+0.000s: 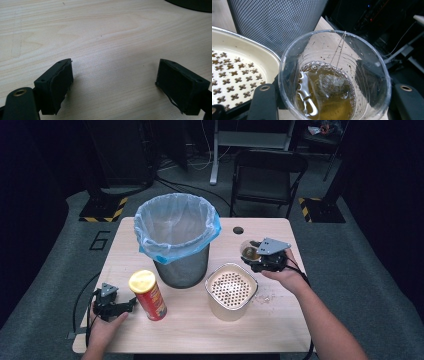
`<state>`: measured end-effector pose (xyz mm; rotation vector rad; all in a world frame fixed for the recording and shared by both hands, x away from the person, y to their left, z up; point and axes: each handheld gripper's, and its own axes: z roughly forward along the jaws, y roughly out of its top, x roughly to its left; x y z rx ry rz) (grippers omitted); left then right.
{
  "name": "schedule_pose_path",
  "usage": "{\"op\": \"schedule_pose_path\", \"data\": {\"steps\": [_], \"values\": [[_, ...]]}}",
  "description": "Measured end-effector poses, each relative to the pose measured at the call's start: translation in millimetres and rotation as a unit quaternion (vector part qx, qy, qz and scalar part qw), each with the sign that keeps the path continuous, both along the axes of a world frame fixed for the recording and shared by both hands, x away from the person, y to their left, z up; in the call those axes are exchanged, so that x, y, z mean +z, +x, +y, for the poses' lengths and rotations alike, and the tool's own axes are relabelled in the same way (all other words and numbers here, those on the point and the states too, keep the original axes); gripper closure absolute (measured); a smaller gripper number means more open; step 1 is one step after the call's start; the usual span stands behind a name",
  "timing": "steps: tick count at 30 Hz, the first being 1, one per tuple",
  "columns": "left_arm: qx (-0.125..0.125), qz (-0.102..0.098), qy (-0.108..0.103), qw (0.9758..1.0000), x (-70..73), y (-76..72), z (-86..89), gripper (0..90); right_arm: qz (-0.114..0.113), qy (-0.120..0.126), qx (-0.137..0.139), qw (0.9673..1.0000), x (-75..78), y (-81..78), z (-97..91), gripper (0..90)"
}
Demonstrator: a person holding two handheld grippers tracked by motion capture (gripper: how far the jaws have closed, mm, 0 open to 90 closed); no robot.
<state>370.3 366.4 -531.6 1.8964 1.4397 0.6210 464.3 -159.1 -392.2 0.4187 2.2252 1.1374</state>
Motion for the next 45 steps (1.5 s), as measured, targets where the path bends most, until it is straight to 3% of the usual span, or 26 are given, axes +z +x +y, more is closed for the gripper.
{"op": "schedule_pose_path", "data": {"steps": [6,17,24,27,30,31,32,33,34,37,38,42,45], "values": [[-0.001,0.002,0.001,1.0000,0.3,-0.1,0.2,13.5,-0.028,-0.007,0.015,0.9995,-2.1,-0.5,3.4,36.1],[-0.001,0.000,0.000,1.0000,0.1,0.0,0.2,13.5,-0.082,-0.022,0.038,0.9957,-3.3,-5.0,13.0,36.5],[-0.001,0.000,0.000,1.0000,0.1,0.0,0.2,13.5,-0.094,-0.040,0.043,0.9938,-3.7,-7.9,17.0,36.9],[-0.001,0.000,0.000,1.0000,0.1,0.0,0.2,13.5,-0.106,-0.050,0.043,0.9922,-3.7,-9.8,18.9,37.0],[-0.001,0.000,-0.001,1.0000,0.0,0.0,0.2,13.5,-0.130,-0.072,0.042,0.9880,-3.8,-13.5,21.8,37.0],[-0.002,0.002,0.000,1.0000,0.4,-0.1,0.3,13.5,-0.141,-0.084,0.044,0.9854,-4.1,-15.1,23.3,37.0],[-0.001,0.000,0.000,1.0000,0.0,0.0,0.2,13.5,-0.170,-0.109,0.045,0.9784,-6.0,-19.3,26.6,37.0],[-0.001,0.000,0.000,1.0000,0.1,0.0,0.3,13.5,-0.170,-0.109,0.045,0.9784,-6.0,-19.3,26.6,37.0],[-0.001,0.002,0.000,1.0000,0.3,-0.1,0.3,13.5,-0.178,-0.120,0.046,0.9756,-6.9,-21.1,27.8,37.0],[-0.002,0.002,0.000,1.0000,0.4,-0.1,0.4,13.5,-0.215,-0.152,0.041,0.9637,-10.0,-26.8,32.4,37.2],[-0.001,0.002,0.000,1.0000,0.3,-0.1,0.3,13.6,-0.221,-0.159,0.038,0.9614,-11.0,-28.7,33.4,37.4],[-0.001,0.002,0.000,1.0000,0.3,0.0,0.3,13.5,-0.278,-0.213,0.031,0.9361,-14.5,-37.7,40.8,37.7],[-0.002,0.002,0.000,1.0000,0.4,0.0,0.4,13.5,-0.340,-0.271,0.035,0.8999,-19.6,-46.5,48.4,37.9]]}}
